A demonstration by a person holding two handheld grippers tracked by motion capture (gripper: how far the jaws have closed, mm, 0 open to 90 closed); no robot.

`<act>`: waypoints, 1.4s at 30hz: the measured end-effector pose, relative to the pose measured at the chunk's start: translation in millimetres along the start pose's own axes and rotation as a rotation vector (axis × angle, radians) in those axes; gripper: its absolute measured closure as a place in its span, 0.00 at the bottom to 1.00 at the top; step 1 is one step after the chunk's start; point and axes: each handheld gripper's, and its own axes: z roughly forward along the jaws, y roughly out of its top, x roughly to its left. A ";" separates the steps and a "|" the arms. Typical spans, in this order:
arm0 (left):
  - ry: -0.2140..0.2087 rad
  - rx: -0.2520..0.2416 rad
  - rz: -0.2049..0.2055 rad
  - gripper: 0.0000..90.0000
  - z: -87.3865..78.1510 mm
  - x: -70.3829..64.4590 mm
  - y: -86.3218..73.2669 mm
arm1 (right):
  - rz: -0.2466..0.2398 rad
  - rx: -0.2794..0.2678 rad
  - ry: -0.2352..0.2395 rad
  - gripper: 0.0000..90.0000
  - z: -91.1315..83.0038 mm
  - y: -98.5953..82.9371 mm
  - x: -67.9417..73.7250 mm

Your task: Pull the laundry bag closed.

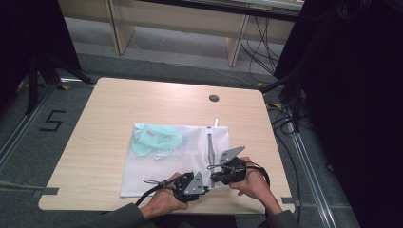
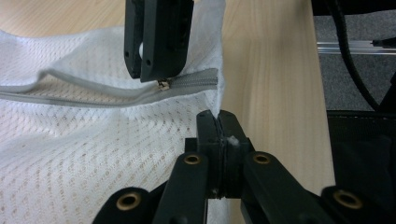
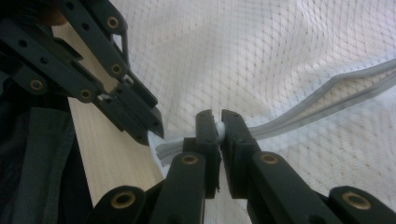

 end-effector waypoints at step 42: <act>-0.031 0.021 0.013 0.99 -3.5 4.1 -2.0 | -0.043 0.026 -0.013 0.96 17.3 5.0 -18.8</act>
